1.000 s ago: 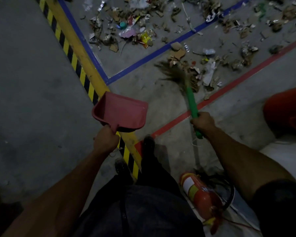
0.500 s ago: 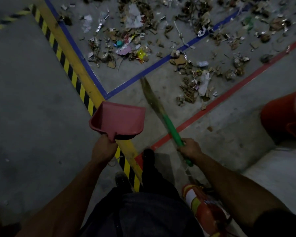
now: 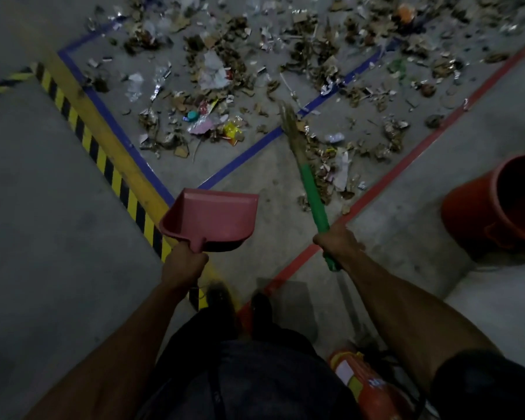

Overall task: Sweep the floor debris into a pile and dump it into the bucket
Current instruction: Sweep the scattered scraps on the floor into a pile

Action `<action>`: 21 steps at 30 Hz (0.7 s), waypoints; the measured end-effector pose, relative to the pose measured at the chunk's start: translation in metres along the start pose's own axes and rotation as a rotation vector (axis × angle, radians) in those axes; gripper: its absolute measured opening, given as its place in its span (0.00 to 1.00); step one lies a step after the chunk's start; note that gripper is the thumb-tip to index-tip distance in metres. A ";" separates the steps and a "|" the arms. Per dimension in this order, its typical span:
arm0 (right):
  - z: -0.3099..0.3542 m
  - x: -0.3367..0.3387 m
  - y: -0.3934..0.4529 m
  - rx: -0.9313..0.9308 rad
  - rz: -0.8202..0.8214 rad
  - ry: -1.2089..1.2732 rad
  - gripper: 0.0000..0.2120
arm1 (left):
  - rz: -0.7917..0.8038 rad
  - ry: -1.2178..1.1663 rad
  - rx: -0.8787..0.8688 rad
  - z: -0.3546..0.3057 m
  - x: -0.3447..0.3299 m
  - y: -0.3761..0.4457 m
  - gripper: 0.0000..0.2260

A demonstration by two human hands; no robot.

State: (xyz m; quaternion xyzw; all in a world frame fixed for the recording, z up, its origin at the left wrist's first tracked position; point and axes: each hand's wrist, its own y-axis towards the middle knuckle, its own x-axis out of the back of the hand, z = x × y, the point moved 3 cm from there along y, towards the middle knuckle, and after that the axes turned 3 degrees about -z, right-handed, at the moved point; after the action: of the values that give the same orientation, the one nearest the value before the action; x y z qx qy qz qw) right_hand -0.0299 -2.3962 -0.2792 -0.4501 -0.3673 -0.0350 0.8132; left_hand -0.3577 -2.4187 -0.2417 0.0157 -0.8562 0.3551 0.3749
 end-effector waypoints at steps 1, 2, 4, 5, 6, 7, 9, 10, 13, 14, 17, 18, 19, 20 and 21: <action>0.002 0.000 -0.003 -0.013 -0.003 -0.004 0.18 | 0.006 0.005 -0.027 -0.008 0.003 0.005 0.12; 0.004 -0.001 -0.005 -0.015 -0.010 -0.004 0.18 | 0.015 0.006 -0.051 -0.016 0.005 0.012 0.11; 0.009 -0.006 -0.011 -0.020 -0.005 0.011 0.18 | 0.050 -0.009 -0.086 -0.029 0.009 0.029 0.07; 0.010 -0.011 -0.013 -0.026 0.002 0.027 0.19 | 0.073 -0.031 -0.101 -0.036 0.010 0.039 0.06; 0.011 -0.016 -0.015 -0.038 0.002 0.057 0.20 | 0.102 -0.038 -0.103 -0.043 0.010 0.051 0.06; 0.011 -0.022 -0.015 -0.067 -0.003 0.098 0.22 | 0.133 -0.036 -0.108 -0.051 0.009 0.065 0.05; 0.011 -0.035 -0.010 -0.143 -0.022 0.233 0.28 | 0.220 -0.015 -0.086 -0.066 0.006 0.096 0.08; 0.011 -0.042 -0.004 -0.179 -0.038 0.300 0.29 | 0.275 0.006 -0.079 -0.073 0.004 0.113 0.10; 0.024 -0.051 -0.004 -0.289 -0.096 0.430 0.24 | 0.390 0.105 -0.136 -0.099 0.000 0.155 0.06; 0.034 -0.049 -0.010 -0.327 -0.123 0.483 0.22 | 0.416 0.155 -0.168 -0.109 0.000 0.164 0.03; 0.051 -0.051 -0.011 -0.451 -0.240 0.643 0.16 | 0.484 0.263 -0.244 -0.140 0.002 0.183 0.05; 0.054 -0.053 -0.009 -0.495 -0.284 0.686 0.14 | 0.501 0.289 -0.255 -0.149 0.002 0.188 0.08; 0.056 -0.056 -0.008 -0.544 -0.326 0.724 0.13 | 0.515 0.314 -0.271 -0.157 0.000 0.193 0.10; 0.058 -0.059 -0.008 -0.589 -0.362 0.776 0.13 | 0.525 0.340 -0.289 -0.165 -0.002 0.198 0.11; 0.057 -0.062 -0.008 -0.637 -0.392 0.842 0.12 | 0.531 0.362 -0.309 -0.171 -0.006 0.201 0.12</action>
State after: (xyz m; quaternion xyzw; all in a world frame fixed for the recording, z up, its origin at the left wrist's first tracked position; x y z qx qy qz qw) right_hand -0.1103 -2.3743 -0.2941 -0.5439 -0.0592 -0.4713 0.6918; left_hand -0.3043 -2.1637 -0.2856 -0.3276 -0.7937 0.3033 0.4131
